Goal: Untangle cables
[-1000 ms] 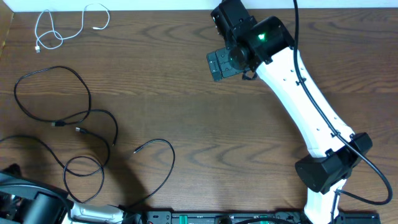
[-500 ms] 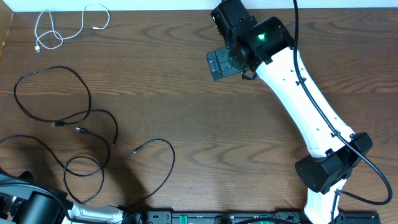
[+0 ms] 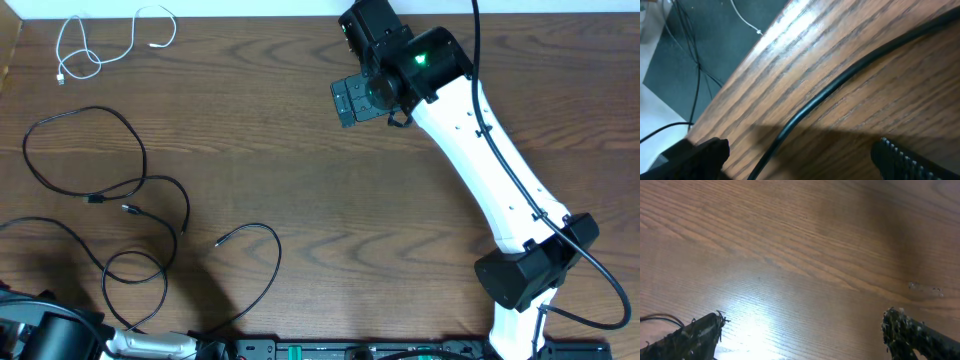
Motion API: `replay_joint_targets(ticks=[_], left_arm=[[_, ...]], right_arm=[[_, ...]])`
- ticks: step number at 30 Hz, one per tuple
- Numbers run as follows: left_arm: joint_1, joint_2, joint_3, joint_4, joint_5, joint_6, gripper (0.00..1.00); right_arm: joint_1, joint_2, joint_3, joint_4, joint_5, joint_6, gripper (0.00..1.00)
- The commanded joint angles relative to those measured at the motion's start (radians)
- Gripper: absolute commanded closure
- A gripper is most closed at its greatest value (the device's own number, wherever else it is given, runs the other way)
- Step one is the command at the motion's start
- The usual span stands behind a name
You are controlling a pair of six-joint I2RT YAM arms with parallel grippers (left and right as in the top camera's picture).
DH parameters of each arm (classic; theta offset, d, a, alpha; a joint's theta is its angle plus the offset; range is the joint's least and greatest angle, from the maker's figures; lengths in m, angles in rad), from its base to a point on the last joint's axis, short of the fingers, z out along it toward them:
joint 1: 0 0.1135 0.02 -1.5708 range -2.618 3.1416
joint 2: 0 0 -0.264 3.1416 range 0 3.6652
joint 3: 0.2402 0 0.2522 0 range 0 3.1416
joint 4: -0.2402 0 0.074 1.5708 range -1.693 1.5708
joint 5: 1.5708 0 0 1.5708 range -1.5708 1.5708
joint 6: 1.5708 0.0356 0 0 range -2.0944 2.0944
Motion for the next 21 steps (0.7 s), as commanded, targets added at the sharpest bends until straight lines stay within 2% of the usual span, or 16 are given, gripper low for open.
replay_joint_targets(ticks=[1, 4, 8, 11, 14, 15, 19, 21], left_arm=[[0.000, -0.006, -0.021, 0.040, 0.045, 0.032, 0.04], [0.000, -0.006, -0.033, 0.072, 0.091, 0.033, 0.05], [-0.001, -0.005, -0.036, 0.089, 0.107, 0.033, 0.22], [-0.001, -0.005, -0.036, 0.090, 0.109, 0.032, 0.27], [-0.001, -0.005, -0.036, 0.097, 0.109, 0.032, 0.58], [-0.001, -0.005, -0.036, 0.099, 0.111, 0.032, 0.65], [-0.002, -0.005, -0.036, 0.140, 0.150, 0.042, 0.80], [-0.003, -0.005, -0.034, 0.170, 0.187, 0.087, 0.90]], right_arm=[[-0.003, 0.009, -0.003, 0.001, 0.003, -0.009, 0.01], [-0.003, 0.009, -0.003, 0.002, -0.003, -0.009, 0.01], [-0.003, 0.009, -0.003, 0.001, -0.004, -0.009, 0.01], [-0.003, 0.009, -0.003, 0.001, -0.004, -0.009, 0.01], [-0.003, 0.009, -0.003, 0.000, -0.004, -0.008, 0.01], [-0.003, 0.009, -0.003, 0.000, -0.004, -0.009, 0.01], [-0.003, 0.009, -0.003, -0.003, -0.005, -0.008, 0.01], [-0.003, 0.009, -0.003, -0.003, -0.018, -0.008, 0.01]])
